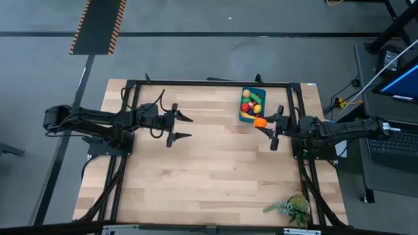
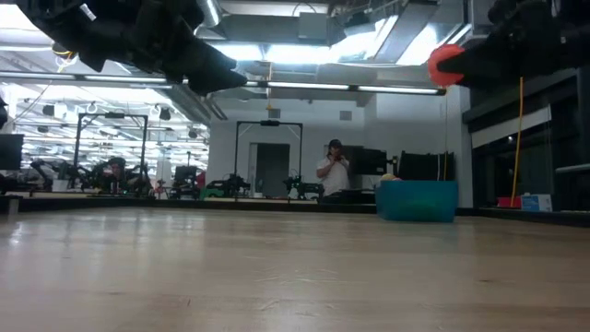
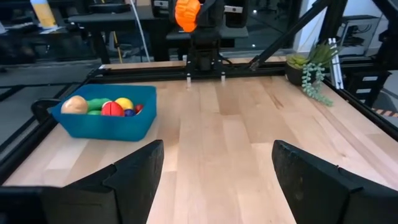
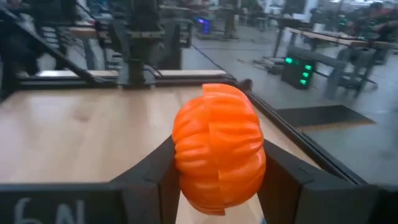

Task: Pick and placing Produce into tupperware
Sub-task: Put the orange pumpkin into the blue bin

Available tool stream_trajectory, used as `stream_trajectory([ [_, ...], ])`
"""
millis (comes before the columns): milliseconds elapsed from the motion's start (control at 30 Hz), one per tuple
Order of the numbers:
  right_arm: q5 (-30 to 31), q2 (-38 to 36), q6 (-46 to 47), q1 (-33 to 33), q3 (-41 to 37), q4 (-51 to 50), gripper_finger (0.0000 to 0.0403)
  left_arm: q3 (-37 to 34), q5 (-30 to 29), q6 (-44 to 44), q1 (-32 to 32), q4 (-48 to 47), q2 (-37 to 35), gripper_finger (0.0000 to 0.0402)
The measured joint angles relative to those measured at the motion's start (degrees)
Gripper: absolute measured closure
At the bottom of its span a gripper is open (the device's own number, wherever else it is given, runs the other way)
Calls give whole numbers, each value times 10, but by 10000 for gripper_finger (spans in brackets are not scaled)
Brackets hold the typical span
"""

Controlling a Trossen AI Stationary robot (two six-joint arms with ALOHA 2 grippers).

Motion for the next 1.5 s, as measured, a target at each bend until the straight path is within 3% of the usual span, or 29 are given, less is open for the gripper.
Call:
stream_trajectory([
  [100, 27, 1, 1, -7, 0, -2, 241, 0, 0, 0, 6, -1, 0, 108],
  [500, 323, 11, 21, -12, 0, -7, 241, 0, -9, 0, 9, 0, 0, 108],
  [633, 381, 22, 30, -13, 0, -10, 241, 0, -10, 0, 9, 0, 0, 108],
  [833, 373, 32, 30, -43, 0, -11, 241, 0, -10, -1, 9, 1, 0, 108],
  [1100, 239, 53, 31, -142, 47, -51, 241, 0, -10, -15, 9, -1, 0, 108],
  [1367, 63, 120, 43, -246, 198, -290, 241, 0, -10, -15, 9, -7, 1, 108],
  [1500, 19, 171, 15, -284, 281, -376, 241, 0, -10, -15, 9, -8, 1, 108],
])
